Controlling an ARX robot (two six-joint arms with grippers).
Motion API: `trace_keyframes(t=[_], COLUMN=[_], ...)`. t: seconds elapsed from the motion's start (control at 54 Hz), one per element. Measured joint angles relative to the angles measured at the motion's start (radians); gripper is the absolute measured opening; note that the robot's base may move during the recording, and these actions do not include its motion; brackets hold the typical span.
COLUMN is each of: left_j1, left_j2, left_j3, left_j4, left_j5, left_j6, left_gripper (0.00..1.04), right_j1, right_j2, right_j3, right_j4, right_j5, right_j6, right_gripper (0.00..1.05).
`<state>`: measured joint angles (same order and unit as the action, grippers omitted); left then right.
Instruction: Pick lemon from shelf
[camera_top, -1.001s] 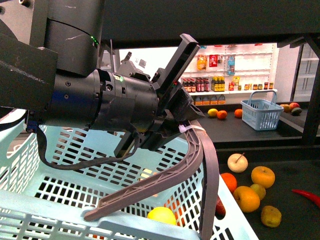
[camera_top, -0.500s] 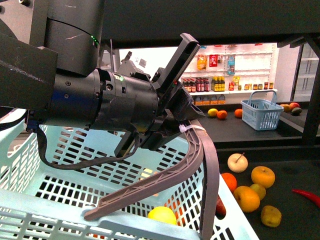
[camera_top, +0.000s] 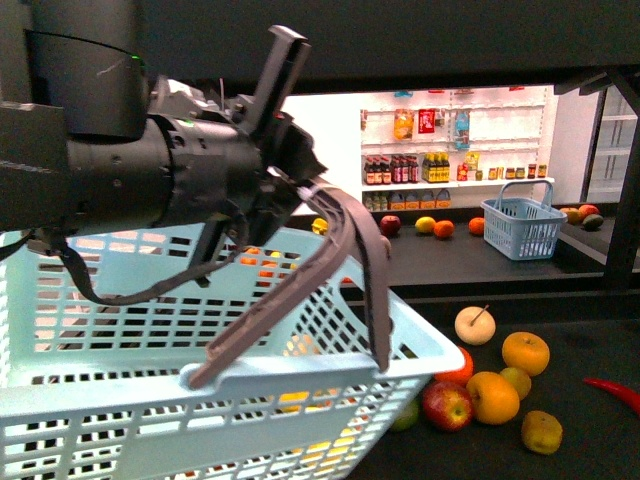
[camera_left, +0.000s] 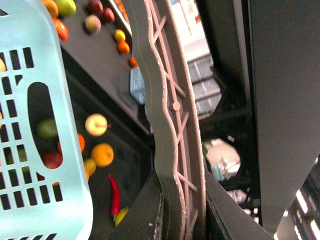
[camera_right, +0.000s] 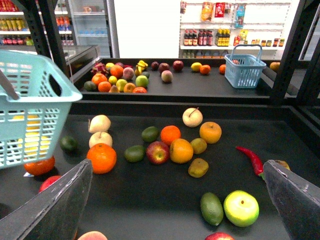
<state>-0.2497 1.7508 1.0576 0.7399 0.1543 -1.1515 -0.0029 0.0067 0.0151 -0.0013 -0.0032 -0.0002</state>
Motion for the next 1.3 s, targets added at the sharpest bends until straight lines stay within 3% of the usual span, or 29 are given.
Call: trace_keyframes(t=[0.352, 0.834, 1.019, 1.297], left_j1=[0.295, 0.625, 0.695, 0.703], left_j2=[0.0, 0.069, 0.122, 0.201], left_j3=[-0.047, -0.161, -0.161, -0.161], left_j4=[0.384, 0.57, 0.64, 0.643], left_j5=[-0.069, -0.1, -0.106, -0.106], left_j6=[-0.238, -0.326, -0.328, -0.367], left_gripper=[0.12, 0.12, 0.12, 0.12], right_j1=[0.0, 0.0, 0.0, 0.0], right_j2=[0.0, 0.0, 0.0, 0.0], right_j3=[0.0, 0.0, 0.0, 0.0], right_j4=[0.0, 0.0, 0.0, 0.0], right_j5=[0.0, 0.0, 0.0, 0.0], right_j6=[0.0, 0.0, 0.0, 0.0], right_gripper=[1.02, 1.02, 1.02, 1.02])
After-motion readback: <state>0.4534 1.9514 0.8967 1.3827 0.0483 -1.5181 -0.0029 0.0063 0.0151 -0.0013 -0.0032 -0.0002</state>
